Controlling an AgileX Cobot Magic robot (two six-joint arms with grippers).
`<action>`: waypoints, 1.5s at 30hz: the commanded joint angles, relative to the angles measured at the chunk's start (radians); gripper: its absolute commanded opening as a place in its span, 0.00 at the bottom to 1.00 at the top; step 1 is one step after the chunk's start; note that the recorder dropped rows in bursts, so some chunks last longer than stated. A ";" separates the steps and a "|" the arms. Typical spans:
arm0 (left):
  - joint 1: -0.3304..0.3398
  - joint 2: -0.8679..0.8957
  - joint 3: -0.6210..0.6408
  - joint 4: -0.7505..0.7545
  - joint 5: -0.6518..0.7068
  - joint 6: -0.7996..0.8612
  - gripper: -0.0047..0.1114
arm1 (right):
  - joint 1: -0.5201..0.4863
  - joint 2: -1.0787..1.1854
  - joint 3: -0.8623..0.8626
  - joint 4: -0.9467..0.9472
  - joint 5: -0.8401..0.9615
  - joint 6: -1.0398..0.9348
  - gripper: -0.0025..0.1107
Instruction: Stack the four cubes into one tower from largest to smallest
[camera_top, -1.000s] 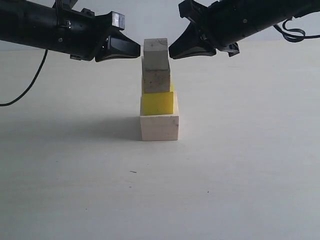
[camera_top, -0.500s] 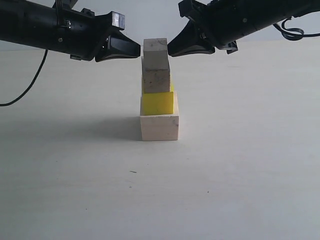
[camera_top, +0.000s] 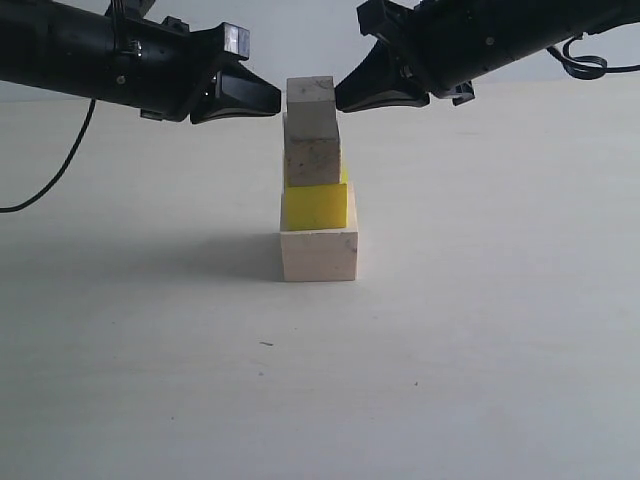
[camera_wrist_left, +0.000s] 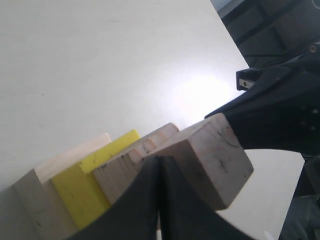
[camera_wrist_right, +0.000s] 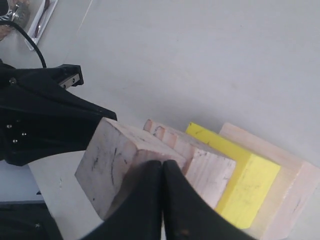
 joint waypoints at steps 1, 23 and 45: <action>0.002 -0.009 0.002 -0.008 0.008 -0.007 0.04 | -0.005 -0.003 -0.009 0.006 -0.003 -0.020 0.02; 0.120 -0.369 0.230 0.053 -0.293 0.101 0.04 | -0.005 -0.465 0.157 -0.447 -0.457 0.178 0.02; 0.120 -1.193 0.627 0.051 -0.661 0.140 0.04 | -0.005 -1.131 0.372 -0.489 -0.587 0.060 0.02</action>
